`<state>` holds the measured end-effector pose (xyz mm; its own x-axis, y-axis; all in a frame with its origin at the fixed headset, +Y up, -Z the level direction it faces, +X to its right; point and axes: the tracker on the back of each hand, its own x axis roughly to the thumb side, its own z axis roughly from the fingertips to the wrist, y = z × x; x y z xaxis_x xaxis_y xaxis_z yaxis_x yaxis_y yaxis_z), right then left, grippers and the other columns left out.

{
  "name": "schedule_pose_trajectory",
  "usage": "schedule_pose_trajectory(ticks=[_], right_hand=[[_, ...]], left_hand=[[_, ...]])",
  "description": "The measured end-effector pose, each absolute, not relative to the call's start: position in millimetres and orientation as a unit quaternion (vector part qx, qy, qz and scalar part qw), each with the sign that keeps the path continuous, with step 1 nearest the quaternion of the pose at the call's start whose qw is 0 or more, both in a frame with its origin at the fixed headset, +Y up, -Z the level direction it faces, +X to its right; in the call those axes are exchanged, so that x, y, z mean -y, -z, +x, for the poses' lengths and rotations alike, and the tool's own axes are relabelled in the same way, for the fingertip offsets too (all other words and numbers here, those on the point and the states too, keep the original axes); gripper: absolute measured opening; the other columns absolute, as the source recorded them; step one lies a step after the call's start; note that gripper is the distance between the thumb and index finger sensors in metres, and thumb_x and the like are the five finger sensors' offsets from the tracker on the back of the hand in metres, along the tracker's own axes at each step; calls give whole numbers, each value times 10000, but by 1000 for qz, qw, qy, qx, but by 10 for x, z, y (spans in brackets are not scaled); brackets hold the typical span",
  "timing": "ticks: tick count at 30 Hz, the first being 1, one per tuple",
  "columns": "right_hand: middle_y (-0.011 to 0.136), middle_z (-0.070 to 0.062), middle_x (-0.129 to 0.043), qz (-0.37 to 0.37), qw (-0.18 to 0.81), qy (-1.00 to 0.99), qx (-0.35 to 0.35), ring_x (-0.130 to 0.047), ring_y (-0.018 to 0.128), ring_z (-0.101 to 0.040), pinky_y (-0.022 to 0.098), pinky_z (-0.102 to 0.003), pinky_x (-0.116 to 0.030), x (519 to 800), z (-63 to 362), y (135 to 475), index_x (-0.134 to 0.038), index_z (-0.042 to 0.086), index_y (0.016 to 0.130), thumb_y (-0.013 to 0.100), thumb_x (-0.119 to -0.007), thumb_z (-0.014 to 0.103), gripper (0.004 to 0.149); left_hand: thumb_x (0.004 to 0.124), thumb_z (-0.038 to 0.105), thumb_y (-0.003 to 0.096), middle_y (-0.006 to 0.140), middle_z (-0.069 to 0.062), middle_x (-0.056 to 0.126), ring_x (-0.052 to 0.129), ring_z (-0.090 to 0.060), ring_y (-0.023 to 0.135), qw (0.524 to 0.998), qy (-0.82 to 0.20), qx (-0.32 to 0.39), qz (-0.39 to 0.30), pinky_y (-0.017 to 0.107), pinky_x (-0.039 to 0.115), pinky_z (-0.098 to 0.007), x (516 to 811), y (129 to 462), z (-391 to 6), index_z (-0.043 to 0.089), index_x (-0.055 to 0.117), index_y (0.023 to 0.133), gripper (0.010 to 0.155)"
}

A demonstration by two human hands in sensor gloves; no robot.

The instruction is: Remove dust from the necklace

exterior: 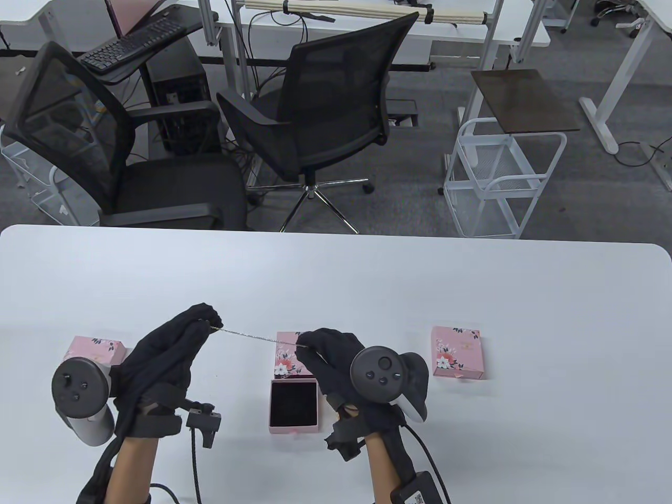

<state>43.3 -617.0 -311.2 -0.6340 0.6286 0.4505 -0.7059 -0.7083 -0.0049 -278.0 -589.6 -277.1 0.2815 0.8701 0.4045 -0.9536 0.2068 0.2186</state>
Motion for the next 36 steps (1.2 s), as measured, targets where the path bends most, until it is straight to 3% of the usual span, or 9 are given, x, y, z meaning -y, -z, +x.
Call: schedule_pose_trajectory(ticks=[13, 25, 36], right_hand=[[930, -178, -849, 206, 381, -894, 112, -855, 759, -428, 611, -547, -713, 6093, 473, 3064, -806, 165, 942, 636, -784, 341, 354], [960, -187, -831, 203, 325, -922, 52, -826, 796, -455, 632, -577, -684, 6195, 346, 3129, -811, 172, 946, 637, -793, 341, 353], [970, -191, -820, 184, 271, -945, -1, -817, 806, -460, 636, -584, -677, 6460, 209, 3250, -807, 169, 949, 638, -791, 340, 356]], left_hand=[[896, 433, 527, 792, 8, 1055, 942, -252, 770, 822, -524, 97, 200, 558, 825, -449, 5945, 2844, -2696, 297, 944, 870, 372], [925, 444, 501, 787, 11, 1060, 946, -253, 769, 903, -400, 123, 98, 557, 830, -449, 6238, 3063, -2308, 304, 960, 852, 380], [950, 452, 478, 761, 21, 1071, 961, -236, 748, 941, -309, 133, 37, 541, 844, -435, 6575, 3206, -2071, 315, 975, 824, 373]])
